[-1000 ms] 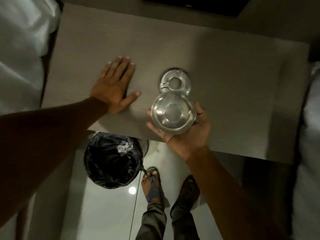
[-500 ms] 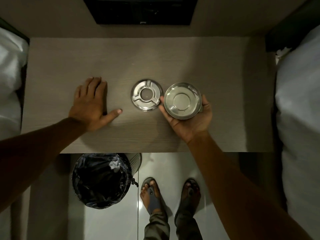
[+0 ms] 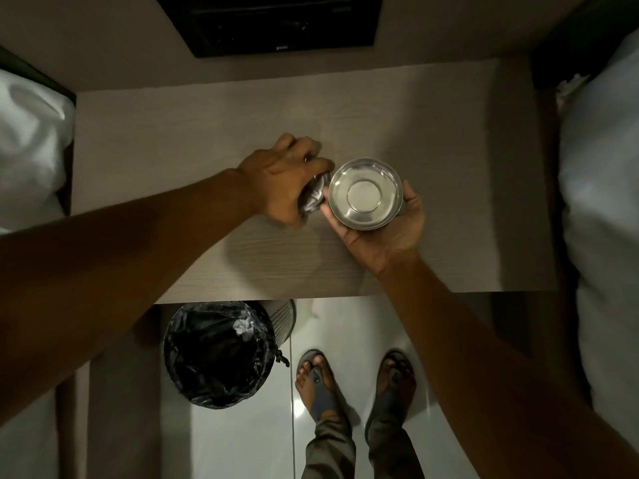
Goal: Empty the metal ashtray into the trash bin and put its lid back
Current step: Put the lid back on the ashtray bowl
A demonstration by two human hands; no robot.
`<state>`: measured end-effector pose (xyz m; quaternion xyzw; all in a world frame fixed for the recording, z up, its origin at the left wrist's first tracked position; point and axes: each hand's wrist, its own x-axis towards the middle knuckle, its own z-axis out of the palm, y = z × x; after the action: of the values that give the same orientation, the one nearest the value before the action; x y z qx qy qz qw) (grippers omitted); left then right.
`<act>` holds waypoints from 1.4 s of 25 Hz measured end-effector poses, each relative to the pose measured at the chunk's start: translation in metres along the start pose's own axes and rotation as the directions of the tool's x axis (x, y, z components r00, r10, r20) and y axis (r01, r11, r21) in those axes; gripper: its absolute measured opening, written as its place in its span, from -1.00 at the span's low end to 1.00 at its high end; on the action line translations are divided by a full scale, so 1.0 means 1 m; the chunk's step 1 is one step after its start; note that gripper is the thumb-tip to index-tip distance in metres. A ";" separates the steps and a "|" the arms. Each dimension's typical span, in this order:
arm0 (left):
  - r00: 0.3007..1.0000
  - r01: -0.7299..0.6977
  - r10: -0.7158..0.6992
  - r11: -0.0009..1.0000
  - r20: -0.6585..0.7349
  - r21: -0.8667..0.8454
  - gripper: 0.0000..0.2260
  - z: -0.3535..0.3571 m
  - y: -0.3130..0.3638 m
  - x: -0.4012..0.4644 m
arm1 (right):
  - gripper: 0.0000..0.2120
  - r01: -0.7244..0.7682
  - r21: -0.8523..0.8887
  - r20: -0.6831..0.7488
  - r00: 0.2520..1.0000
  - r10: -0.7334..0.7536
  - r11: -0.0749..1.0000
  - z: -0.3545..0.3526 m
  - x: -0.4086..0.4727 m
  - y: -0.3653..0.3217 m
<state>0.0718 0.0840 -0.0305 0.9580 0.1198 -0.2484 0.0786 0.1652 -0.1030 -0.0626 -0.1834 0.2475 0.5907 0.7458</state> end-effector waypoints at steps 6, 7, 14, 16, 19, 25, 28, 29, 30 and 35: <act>0.988 0.141 -0.135 0.986 0.071 -0.089 0.05 -0.017 -0.006 -0.002 | -0.30 0.008 -0.049 -0.047 0.999 -0.010 0.999 0.001 -0.003 0.002; 0.985 0.167 -0.160 0.981 0.069 -0.102 0.05 -0.021 -0.008 -0.007 | -0.30 0.011 -0.054 -0.051 0.999 -0.014 0.998 0.002 -0.003 0.003; 0.980 -0.006 -0.022 0.990 -0.197 -0.140 0.03 -0.064 0.056 -0.005 | -0.43 0.005 -0.016 -0.058 0.998 -0.005 1.000 0.012 0.002 0.013; 0.991 -0.010 -0.007 0.993 -0.137 -0.121 0.02 -0.065 0.080 0.005 | -0.46 0.011 0.038 -0.073 0.997 -0.009 0.999 0.011 0.000 0.012; 0.994 0.013 -0.025 0.993 -0.104 -0.116 0.00 -0.059 0.087 0.007 | -0.43 0.010 0.087 -0.052 0.999 -0.006 0.996 0.017 0.003 0.011; 0.996 0.040 -0.048 0.993 -0.072 -0.111 0.02 -0.055 0.083 0.006 | -0.40 -0.001 0.087 -0.017 1.000 0.003 0.996 0.018 0.004 0.012; 0.997 0.057 -0.064 0.989 -0.052 -0.136 0.03 -0.054 0.081 0.005 | -0.48 -0.002 0.064 -0.031 0.999 0.004 0.998 0.015 0.000 0.010; 0.997 0.058 -0.066 0.988 -0.050 -0.141 0.03 -0.053 0.081 0.005 | -0.50 0.000 0.066 -0.031 1.000 0.002 0.998 0.014 0.000 0.010; 0.997 0.058 -0.066 0.988 -0.050 -0.143 0.03 -0.052 0.083 0.006 | -0.52 0.005 0.066 -0.034 0.999 -0.003 0.998 0.014 -0.001 0.010; 0.996 0.058 -0.066 0.989 -0.056 -0.138 0.03 -0.048 0.089 0.007 | -0.56 0.009 0.087 -0.053 0.999 -0.005 0.996 0.015 -0.001 0.011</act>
<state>0.1238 0.0106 0.0154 0.9533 0.1684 -0.2131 0.1324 0.1564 -0.0927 -0.0497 -0.1671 0.2918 0.5717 0.7484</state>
